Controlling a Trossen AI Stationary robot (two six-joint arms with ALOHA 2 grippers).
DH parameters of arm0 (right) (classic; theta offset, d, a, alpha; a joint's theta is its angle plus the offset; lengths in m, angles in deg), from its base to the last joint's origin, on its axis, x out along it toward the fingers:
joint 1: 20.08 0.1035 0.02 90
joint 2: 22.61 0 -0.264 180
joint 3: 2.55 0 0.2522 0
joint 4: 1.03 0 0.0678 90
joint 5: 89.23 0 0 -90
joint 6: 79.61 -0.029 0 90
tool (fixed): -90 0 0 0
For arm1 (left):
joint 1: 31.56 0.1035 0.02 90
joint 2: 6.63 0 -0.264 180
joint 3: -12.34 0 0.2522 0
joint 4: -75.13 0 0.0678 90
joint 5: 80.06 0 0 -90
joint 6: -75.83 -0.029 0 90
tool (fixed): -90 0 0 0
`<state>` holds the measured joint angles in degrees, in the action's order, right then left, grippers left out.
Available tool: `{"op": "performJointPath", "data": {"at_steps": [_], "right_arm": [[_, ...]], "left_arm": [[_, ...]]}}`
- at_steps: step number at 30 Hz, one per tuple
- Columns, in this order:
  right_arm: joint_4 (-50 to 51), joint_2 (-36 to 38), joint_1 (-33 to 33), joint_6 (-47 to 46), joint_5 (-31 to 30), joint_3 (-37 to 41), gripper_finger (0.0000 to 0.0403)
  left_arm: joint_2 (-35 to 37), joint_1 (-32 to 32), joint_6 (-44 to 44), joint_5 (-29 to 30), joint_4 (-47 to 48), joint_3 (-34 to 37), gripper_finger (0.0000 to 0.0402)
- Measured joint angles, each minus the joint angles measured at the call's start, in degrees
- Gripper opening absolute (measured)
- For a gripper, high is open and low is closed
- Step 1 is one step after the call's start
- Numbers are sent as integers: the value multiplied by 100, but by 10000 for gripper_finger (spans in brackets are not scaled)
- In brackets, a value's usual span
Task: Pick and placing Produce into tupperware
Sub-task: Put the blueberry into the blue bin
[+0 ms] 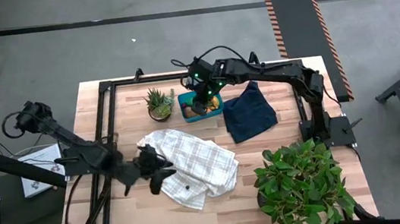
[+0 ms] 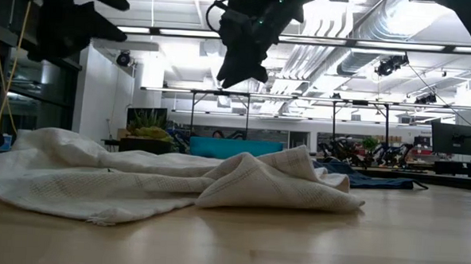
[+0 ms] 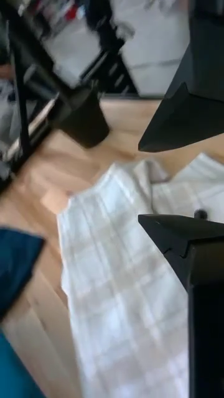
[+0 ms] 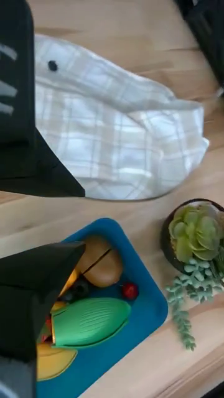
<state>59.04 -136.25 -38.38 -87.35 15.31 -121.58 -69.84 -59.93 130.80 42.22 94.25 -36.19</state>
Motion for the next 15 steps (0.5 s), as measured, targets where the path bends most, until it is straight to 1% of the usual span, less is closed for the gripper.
{"op": "performJointPath", "data": {"at_steps": [6, 8, 10, 15], "right_arm": [[232, 225, 151, 289, -78, 2, 116], [246, 345, 205, 398, -85, 2, 116], [328, 493, 260, 521, -87, 2, 116], [338, 835, 373, 778, -79, 2, 116]], "left_arm": [[-855, -700, 1208, 1416, -217, -168, 163], [-1116, -853, 1544, 1768, -208, -262, 161], [-1418, -974, 1820, 1968, -230, -432, 152], [-2203, -992, 2077, 2062, -225, -856, 114]]}}
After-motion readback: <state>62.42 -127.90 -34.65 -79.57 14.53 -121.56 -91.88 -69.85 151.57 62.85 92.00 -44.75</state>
